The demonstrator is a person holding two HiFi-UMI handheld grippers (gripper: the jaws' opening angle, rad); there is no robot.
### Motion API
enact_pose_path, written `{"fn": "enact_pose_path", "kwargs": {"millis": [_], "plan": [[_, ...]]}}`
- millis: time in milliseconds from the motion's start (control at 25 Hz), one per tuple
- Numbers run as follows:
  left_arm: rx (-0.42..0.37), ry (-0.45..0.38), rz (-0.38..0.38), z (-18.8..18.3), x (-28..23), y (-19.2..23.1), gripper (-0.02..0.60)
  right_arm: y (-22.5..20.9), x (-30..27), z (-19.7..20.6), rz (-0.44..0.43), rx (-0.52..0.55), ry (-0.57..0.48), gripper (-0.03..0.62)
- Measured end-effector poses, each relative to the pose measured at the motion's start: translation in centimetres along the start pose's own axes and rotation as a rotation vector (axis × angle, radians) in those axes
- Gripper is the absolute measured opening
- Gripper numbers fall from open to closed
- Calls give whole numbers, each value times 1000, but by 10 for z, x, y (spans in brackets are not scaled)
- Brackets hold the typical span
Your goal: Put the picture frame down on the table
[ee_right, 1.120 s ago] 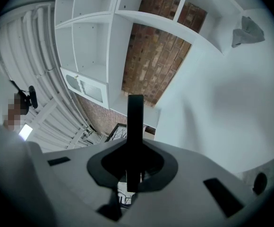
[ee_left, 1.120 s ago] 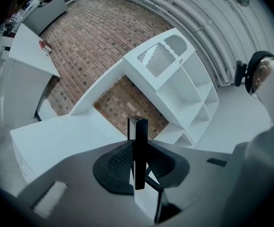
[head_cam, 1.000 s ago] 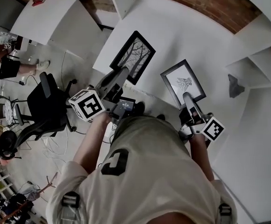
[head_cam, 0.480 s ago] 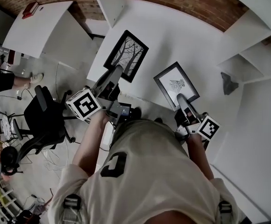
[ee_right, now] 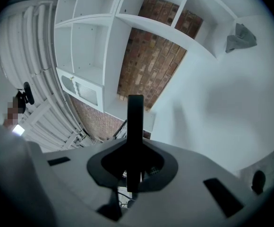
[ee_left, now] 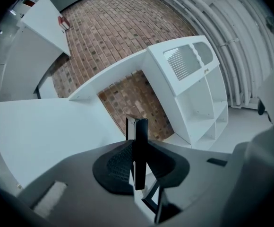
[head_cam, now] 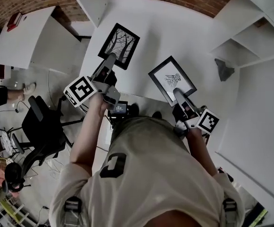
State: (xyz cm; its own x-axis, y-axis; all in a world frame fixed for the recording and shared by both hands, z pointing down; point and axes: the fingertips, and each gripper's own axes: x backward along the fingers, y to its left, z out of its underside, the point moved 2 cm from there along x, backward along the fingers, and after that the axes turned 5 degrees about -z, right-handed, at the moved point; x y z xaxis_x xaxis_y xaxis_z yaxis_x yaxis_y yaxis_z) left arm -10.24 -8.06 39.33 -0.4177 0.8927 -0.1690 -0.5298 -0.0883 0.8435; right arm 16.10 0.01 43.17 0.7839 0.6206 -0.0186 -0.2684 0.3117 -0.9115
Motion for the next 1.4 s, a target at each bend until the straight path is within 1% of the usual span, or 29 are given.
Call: {"fn": "enact_pose_path", "kwargs": {"millis": [160,360,480,680,880,1000,1160,1400], "plan": [[-12,0,-5,-1,-27,8,66,-4,2,-3,13,-28,-5,26],[25,14,-18,3,-52,29,66,-6,0,0,18,-25,10,25],[35,21,-8,3,-61,35,66,-8,-1,5,29,-31,11,25],[12,50,-2,6,-73,41,66,-6,-4,5,36,-36,19,26],[45,55,-26,11,-84,55,66,-11,-5,7,35,-57,25,25],[26,60,-34,9,-89,59,67,-13,-5,7,47,-72,24,26],[-21,73,-20,12,-103,64,67,-17,-3,6,54,-79,14,25],[-3,95,-65,22,-124,98,67,-20,-3,5,66,-81,7,26]]}}
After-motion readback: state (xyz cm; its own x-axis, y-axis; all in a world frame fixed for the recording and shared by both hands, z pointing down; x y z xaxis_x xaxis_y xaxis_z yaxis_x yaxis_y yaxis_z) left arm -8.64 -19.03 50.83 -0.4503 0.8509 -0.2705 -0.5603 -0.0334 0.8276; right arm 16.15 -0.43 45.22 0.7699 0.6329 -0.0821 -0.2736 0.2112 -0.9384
